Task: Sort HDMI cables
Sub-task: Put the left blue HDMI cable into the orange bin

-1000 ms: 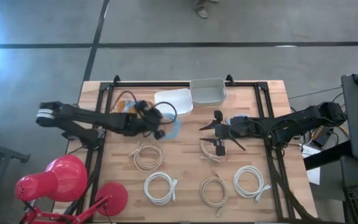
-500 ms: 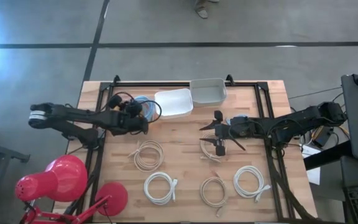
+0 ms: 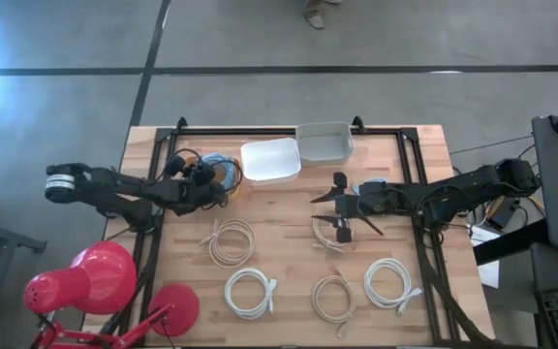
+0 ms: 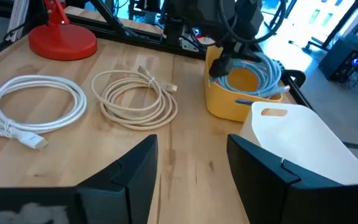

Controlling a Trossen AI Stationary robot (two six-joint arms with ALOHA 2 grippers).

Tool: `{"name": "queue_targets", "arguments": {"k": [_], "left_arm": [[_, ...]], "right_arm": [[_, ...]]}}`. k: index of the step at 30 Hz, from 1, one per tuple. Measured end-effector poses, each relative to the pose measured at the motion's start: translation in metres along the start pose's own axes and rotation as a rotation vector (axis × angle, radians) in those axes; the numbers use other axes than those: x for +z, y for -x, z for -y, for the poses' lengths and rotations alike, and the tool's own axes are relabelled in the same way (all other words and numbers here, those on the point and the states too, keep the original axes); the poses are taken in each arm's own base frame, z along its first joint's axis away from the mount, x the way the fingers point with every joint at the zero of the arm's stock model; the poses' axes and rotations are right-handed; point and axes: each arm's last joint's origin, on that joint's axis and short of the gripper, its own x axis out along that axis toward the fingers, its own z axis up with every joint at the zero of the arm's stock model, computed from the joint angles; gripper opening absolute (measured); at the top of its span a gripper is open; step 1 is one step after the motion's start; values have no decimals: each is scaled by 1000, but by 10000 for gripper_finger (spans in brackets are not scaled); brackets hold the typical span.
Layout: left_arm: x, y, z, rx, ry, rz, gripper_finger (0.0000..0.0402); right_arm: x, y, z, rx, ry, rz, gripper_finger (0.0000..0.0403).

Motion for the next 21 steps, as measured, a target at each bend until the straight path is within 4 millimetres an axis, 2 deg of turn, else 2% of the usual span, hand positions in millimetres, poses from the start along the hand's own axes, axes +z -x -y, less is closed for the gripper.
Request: {"name": "queue_targets", "arguments": {"k": [4,10,15,21], "left_arm": [[0,0,2,-48,-3,-9,63],[4,1,2,-77,7,-12,121],[16,3,1,-85,39,4,162],[37,8,-3,-127,26,-13,192]], "right_arm": [[0,0,1,-2,10,0,187],[-1,-1,5,-19,1,-3,187],[-1,-1,6,-24,-25,-4,187],[-1,-1,6,-26,-60,-5,187]]}}
